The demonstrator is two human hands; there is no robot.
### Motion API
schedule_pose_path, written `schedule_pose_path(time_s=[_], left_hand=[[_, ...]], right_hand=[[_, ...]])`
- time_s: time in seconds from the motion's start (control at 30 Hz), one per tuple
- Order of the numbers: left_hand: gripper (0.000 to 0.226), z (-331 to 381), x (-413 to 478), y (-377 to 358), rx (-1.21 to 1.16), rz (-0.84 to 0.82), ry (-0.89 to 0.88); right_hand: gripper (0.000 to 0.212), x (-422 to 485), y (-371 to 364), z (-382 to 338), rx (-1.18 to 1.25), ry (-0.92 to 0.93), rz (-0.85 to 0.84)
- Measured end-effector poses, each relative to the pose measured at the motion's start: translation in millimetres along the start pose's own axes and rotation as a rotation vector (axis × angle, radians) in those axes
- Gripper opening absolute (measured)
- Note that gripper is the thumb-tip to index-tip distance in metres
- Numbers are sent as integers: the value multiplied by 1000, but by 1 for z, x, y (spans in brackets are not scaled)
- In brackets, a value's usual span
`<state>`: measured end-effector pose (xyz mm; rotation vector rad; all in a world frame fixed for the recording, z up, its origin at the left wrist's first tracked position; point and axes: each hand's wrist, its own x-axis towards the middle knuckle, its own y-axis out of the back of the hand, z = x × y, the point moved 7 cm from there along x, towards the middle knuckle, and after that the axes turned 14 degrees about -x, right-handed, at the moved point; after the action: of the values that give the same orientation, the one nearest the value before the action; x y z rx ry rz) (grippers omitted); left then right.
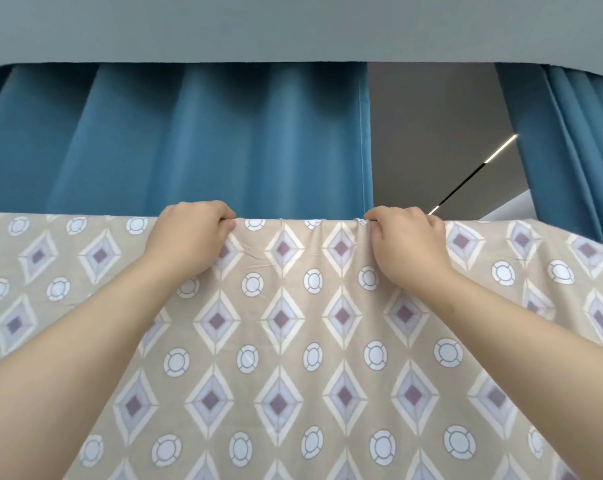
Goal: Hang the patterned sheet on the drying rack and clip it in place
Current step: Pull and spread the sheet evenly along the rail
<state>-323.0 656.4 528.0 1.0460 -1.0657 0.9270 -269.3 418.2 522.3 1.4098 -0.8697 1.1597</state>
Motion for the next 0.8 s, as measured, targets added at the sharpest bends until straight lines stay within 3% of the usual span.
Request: schedule_pose_path(time_s=[0.33,0.53,0.63,0.8], left_hand=[[25,2,2,0,365,7,-161],[29,-5,15,30,152,167,-96],[30,1,18,33,132,128,-100],[25,0,27,56,64,200,-86]], right_hand=[[30,10,7,-5,13,-27,50],[27,20,39,-7,-88,-15,183],[29,20,41,-9,-91,14,142],[30,30,55,-4,36,-39,142]])
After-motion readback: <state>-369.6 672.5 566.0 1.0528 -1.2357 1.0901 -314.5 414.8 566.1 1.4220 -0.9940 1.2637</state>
